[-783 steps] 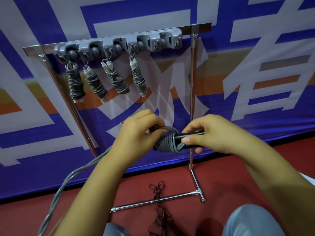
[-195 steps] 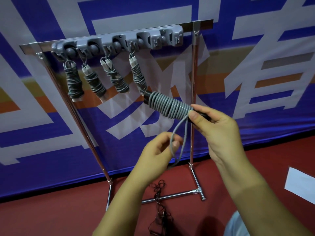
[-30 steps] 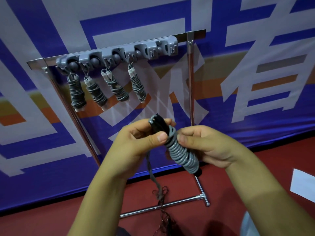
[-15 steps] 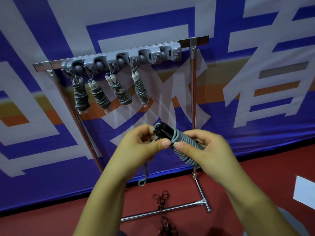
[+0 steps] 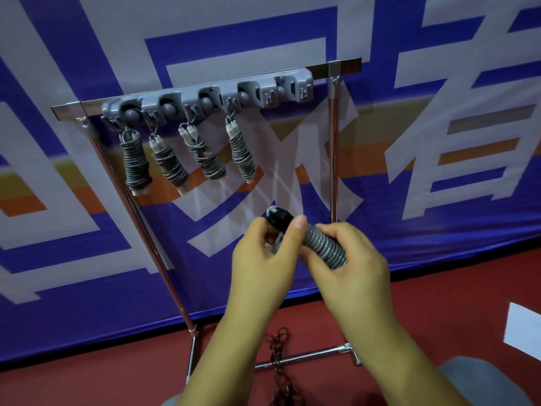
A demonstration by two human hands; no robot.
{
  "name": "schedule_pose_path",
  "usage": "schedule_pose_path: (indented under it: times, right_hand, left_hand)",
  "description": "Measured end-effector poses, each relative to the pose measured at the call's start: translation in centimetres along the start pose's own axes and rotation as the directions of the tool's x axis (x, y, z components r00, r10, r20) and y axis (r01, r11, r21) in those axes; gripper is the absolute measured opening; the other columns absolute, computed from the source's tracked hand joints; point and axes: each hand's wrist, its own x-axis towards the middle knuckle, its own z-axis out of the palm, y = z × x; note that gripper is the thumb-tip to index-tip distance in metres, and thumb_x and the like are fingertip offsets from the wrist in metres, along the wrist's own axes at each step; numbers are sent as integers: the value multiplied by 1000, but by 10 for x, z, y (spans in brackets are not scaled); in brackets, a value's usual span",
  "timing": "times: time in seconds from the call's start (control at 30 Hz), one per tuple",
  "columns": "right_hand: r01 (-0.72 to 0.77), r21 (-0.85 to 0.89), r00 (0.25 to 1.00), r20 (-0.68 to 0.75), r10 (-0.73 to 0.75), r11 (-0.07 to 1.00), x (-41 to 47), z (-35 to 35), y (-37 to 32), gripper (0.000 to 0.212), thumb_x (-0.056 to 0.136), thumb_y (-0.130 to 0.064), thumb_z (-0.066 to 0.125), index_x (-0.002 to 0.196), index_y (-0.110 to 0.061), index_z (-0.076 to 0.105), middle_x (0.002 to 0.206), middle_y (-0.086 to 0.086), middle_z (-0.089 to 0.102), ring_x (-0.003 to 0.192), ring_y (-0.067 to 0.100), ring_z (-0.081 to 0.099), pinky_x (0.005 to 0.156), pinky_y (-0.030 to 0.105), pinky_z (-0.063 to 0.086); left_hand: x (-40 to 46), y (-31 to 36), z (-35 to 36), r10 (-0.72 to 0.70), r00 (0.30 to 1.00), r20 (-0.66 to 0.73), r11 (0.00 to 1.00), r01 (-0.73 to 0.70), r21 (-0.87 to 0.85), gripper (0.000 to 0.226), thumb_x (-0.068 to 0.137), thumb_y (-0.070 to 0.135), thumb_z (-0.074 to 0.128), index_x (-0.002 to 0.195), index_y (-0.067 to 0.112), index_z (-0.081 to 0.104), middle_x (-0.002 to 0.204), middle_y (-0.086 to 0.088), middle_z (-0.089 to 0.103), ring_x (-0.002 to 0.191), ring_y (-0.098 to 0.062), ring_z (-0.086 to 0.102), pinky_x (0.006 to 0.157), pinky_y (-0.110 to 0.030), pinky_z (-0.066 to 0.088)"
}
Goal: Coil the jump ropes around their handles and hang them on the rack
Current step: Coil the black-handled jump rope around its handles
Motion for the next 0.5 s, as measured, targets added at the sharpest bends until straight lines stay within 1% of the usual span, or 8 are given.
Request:
schedule_pose_path:
  times: [0.03,0.1,0.17,0.2,0.27,0.33,0.4,0.5]
  right_hand:
    - [28,-6,1000,-10,-28,1000,-2,1,-1,28,71,-42,73,88,-21,64,82,-11,61,72,8,59,62,33,51]
    - [8,48,999,34,-9,999,-2,-1,-3,28,69,-39,78,84,-21,62,81,-10,61,72,8,58,61,26,50]
    - [-153,184,976,182,119,971,4,-8,-6,28,64,-38,82,78,-24,62,80,-6,65,74,8,60,64,21,49]
    - [-273,282,934,307,183,920,10,-14,-5,30,61,-40,83,77,-24,64,81,-4,68,77,10,63,69,23,52]
    - [-509,460,789,587,181,728,26,-27,2,36,55,-46,84,80,-24,70,90,1,72,89,21,68,79,32,56]
    - [-679,501,633,770,82,536,39,-37,9,46,53,-48,87,87,-20,74,99,6,71,96,24,68,78,34,56]
    - [-781,458,508,861,5,424,43,-36,13,52,55,-44,88,96,-17,73,101,6,70,93,20,68,75,31,56]
    - [-886,374,330,924,-195,275,39,-30,17,48,78,-33,75,117,-8,63,108,15,66,97,26,68,78,37,58]
  left_hand:
    - [1,1,0,-2,1000,-6,1000,1,-15,34,84,45,61,85,12,64,74,-3,64,68,-16,57,60,-23,46]
    - [4,-1,-1,-3,1000,18,998,4,-68,26,88,36,61,79,12,61,58,2,51,56,-12,46,53,-28,40]
    - [7,-2,-5,7,999,51,994,-2,-109,22,89,29,62,73,15,59,54,11,45,54,-8,40,53,-24,35]
    - [10,-3,-9,18,997,74,992,-9,-123,21,89,28,62,71,17,59,53,12,45,52,-6,39,52,-21,34]
    - [14,-1,-19,32,987,156,982,-2,-191,14,83,27,61,72,17,62,52,11,42,48,-4,36,47,-15,31]
    - [17,1,-29,56,956,287,961,26,-275,19,72,34,61,79,19,70,56,8,44,51,-6,37,48,-15,32]
    - [20,1,-36,111,907,407,941,36,-336,31,68,40,62,90,22,74,67,0,53,62,-14,47,57,-24,36]
    - [21,3,-42,229,820,525,906,17,-423,47,70,49,72,105,18,71,75,-3,57,65,-16,51,59,-24,43]
